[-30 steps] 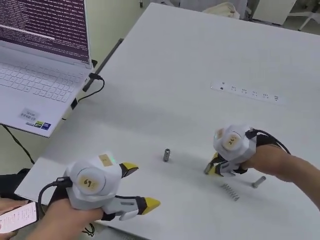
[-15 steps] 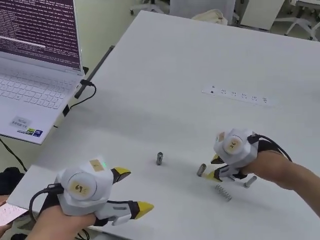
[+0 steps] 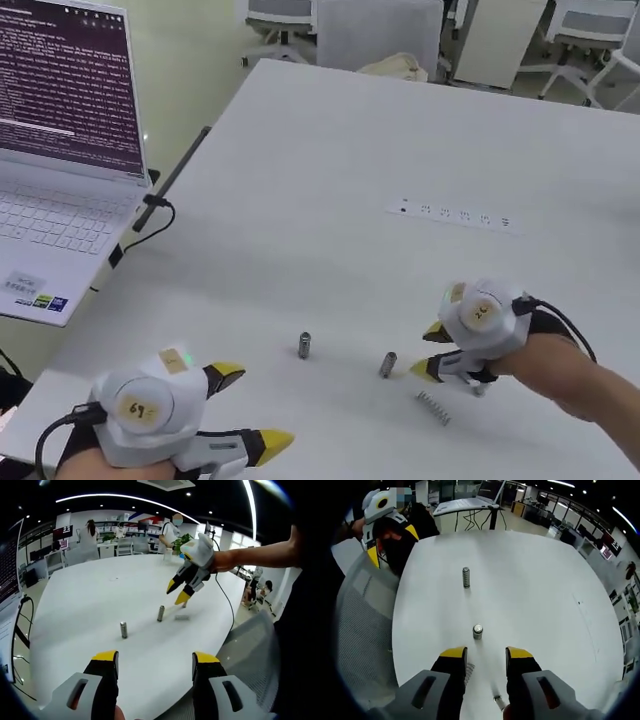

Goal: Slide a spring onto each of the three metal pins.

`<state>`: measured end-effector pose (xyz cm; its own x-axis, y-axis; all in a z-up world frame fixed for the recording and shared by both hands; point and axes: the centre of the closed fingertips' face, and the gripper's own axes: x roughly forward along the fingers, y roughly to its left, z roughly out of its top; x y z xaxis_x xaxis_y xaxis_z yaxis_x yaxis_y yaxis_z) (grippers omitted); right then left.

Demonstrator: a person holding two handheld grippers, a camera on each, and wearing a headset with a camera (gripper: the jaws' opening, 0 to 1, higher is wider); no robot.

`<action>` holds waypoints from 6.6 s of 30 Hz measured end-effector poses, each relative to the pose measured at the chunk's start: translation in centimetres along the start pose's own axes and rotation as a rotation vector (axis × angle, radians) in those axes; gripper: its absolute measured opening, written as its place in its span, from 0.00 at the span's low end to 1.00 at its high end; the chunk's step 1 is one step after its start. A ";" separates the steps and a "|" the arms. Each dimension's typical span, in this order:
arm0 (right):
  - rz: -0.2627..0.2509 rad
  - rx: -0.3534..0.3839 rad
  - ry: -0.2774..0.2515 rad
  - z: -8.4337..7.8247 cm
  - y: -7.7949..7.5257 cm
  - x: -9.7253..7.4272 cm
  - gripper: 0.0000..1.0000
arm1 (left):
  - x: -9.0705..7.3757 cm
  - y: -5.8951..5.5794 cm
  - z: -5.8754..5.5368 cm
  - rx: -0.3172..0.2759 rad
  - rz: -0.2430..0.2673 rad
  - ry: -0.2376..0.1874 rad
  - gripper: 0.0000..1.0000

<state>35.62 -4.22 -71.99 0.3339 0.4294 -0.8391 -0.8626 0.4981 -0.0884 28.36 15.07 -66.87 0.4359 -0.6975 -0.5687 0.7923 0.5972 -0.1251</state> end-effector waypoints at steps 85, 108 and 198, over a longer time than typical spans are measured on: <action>-0.291 0.598 -0.336 -10.0 6.4 -11.0 0.59 | 5.9 -5.6 4.2 0.340 -0.177 0.124 0.54; -0.266 0.588 -0.327 -10.9 7.4 -11.5 0.59 | 12.6 -11.7 4.8 0.608 -0.378 0.223 0.52; -0.175 0.568 -0.327 -11.9 7.2 -11.2 0.57 | 19.1 -10.5 -3.7 0.557 -0.396 0.503 0.03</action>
<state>21.13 -14.41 -69.58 0.6257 0.4676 -0.6244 -0.4813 0.8613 0.1628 26.78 -3.07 -79.42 -0.0557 -0.4760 -0.8777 0.9984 -0.0282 -0.0480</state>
